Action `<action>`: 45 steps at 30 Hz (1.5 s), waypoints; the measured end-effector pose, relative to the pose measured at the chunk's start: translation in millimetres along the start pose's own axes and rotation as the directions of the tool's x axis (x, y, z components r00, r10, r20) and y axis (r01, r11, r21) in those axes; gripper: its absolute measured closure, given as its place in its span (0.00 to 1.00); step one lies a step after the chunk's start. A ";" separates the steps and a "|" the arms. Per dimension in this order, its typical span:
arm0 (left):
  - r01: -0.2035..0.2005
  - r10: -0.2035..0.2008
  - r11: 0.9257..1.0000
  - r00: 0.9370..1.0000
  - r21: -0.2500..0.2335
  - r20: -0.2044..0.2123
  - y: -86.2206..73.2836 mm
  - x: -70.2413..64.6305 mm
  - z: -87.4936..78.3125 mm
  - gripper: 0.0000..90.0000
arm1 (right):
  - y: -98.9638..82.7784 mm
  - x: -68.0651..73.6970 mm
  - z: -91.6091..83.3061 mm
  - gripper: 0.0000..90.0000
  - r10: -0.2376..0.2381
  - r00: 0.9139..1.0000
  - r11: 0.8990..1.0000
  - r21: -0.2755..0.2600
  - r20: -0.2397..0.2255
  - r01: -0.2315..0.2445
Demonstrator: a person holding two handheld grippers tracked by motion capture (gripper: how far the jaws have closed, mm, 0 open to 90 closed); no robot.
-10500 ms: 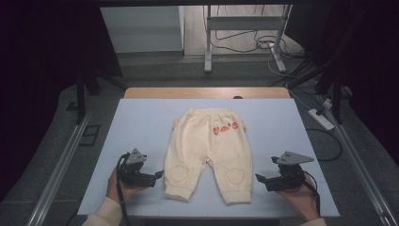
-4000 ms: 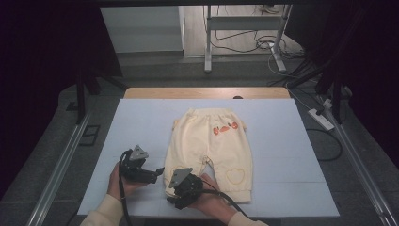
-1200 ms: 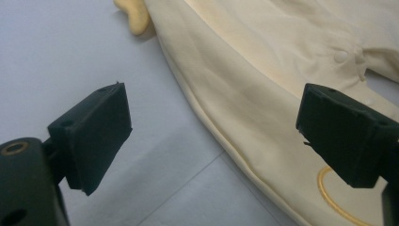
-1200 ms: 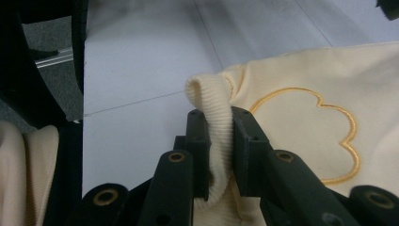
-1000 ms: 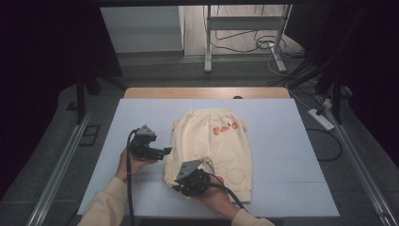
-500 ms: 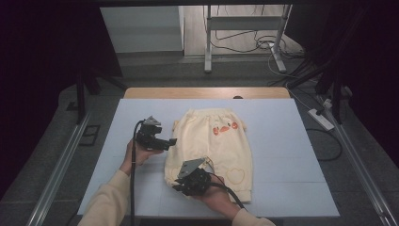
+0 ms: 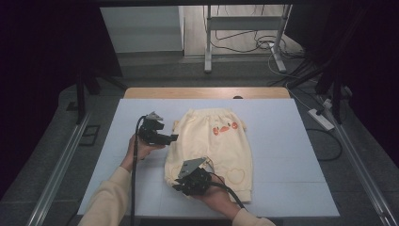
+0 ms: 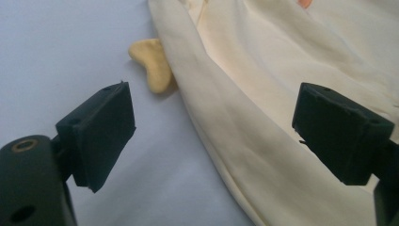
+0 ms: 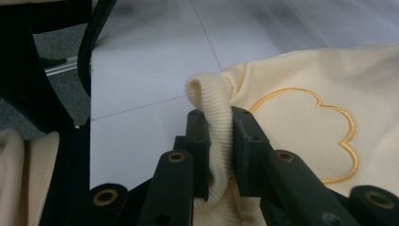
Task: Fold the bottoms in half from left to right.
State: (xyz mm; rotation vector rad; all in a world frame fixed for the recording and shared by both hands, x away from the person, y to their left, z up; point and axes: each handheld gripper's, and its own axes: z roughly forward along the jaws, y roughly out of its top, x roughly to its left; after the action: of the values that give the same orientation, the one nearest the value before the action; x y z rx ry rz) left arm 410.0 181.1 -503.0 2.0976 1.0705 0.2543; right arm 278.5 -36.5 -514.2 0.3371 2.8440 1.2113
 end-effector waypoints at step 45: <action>0.021 -0.027 0.992 0.999 0.128 0.043 17.8 18.1 55.8 0.41 | -1.1 0.0 0.9 0.86 -0.007 1.000 1.000 0.004 0.000 0.007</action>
State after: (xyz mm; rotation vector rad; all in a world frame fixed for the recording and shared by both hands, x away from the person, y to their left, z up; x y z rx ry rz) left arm 459.0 158.5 -532.1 2.1910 1.1106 0.1297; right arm 278.4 -36.6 -515.6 0.3267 2.8458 1.2040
